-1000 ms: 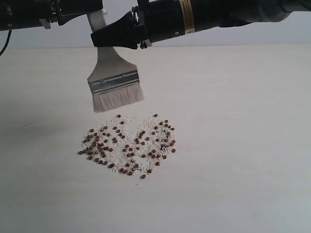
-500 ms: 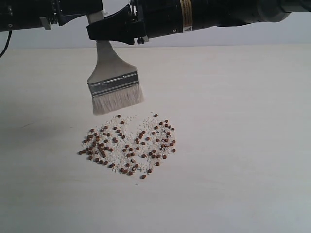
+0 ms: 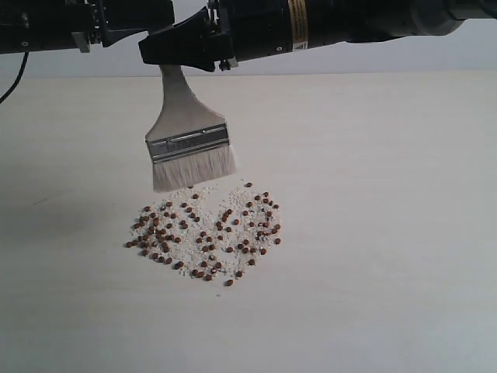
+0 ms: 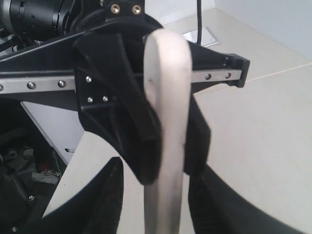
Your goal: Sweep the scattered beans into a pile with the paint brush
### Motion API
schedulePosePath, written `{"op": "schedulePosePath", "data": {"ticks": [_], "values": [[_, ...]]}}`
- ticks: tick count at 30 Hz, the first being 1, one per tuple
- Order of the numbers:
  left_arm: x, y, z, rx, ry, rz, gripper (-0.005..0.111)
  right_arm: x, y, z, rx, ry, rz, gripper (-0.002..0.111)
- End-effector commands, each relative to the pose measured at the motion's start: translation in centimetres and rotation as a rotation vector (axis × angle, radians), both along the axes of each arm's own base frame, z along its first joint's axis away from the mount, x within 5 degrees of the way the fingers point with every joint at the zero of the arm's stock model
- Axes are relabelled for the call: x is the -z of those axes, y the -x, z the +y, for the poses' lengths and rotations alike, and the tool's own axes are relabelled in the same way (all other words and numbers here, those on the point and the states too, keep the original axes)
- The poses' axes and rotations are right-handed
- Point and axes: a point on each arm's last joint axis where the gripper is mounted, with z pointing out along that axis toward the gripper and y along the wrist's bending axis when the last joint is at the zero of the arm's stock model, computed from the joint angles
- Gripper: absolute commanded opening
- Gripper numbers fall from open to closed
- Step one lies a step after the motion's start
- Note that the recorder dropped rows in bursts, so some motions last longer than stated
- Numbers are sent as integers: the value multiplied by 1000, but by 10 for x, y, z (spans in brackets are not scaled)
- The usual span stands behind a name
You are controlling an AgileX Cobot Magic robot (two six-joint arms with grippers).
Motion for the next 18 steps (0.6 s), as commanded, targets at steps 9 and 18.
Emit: {"op": "schedulePosePath", "data": {"ticks": [9,18], "values": [[-2,0,-1,4,12,4,0,-2,4,-1,-29,48,-17,0],[-1,1,-1,11,2,0,28,-5,3,-1,-15,18,-5,0]]}}
